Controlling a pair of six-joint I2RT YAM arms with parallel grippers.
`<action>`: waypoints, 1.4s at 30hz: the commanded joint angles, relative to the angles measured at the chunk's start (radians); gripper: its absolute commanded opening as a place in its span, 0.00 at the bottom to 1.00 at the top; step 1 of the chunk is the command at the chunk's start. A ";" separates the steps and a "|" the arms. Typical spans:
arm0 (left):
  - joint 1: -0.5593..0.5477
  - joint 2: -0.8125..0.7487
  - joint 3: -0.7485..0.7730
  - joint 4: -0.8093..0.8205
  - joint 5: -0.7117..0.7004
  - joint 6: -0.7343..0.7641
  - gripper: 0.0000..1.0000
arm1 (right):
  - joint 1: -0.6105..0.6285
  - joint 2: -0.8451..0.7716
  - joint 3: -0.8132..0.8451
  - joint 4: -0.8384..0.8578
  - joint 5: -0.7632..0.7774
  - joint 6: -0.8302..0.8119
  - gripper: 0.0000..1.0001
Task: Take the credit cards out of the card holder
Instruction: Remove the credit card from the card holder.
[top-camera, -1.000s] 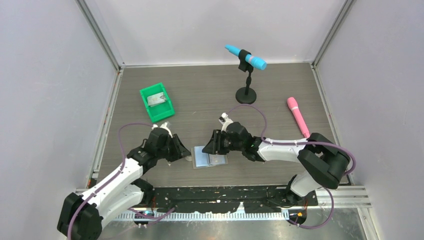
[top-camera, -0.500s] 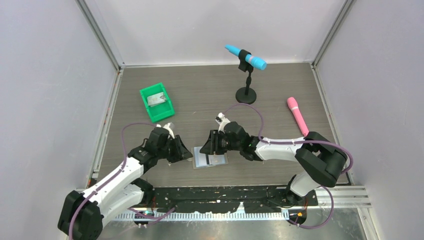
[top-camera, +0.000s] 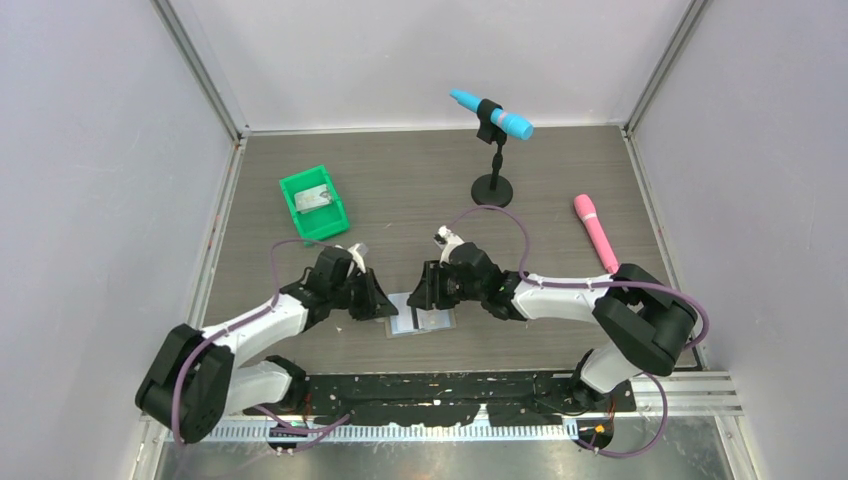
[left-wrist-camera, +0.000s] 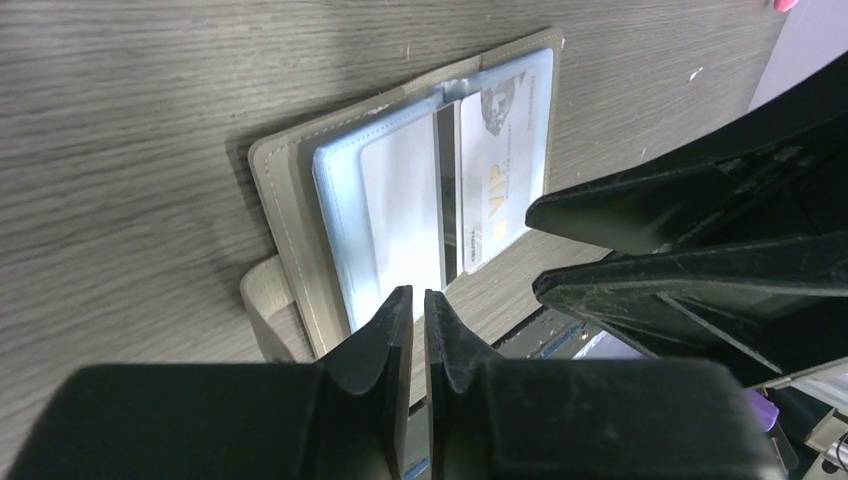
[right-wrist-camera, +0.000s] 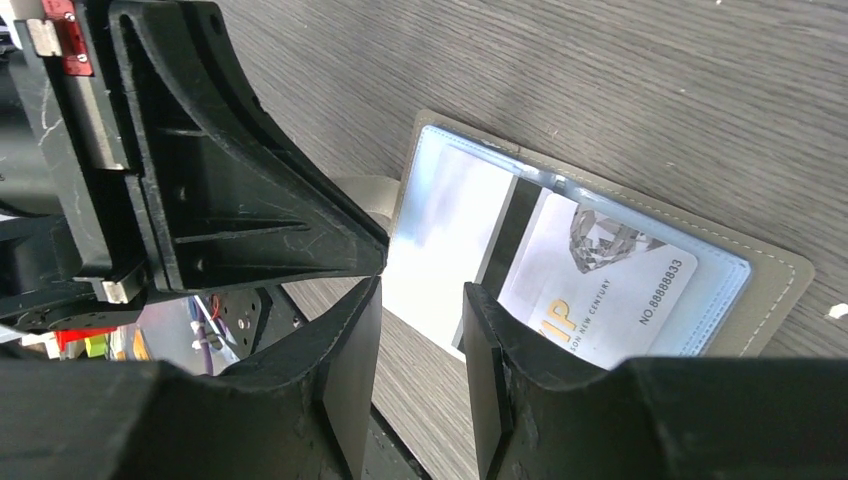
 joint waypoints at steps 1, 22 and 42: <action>0.002 0.061 0.011 0.129 0.029 0.006 0.10 | -0.003 0.010 0.032 -0.001 0.017 -0.022 0.43; 0.002 0.145 -0.054 0.113 -0.058 0.037 0.08 | -0.004 0.100 0.061 -0.084 0.073 -0.045 0.42; 0.002 0.127 -0.069 0.089 -0.066 0.033 0.09 | 0.010 0.002 0.081 -0.144 0.135 -0.085 0.31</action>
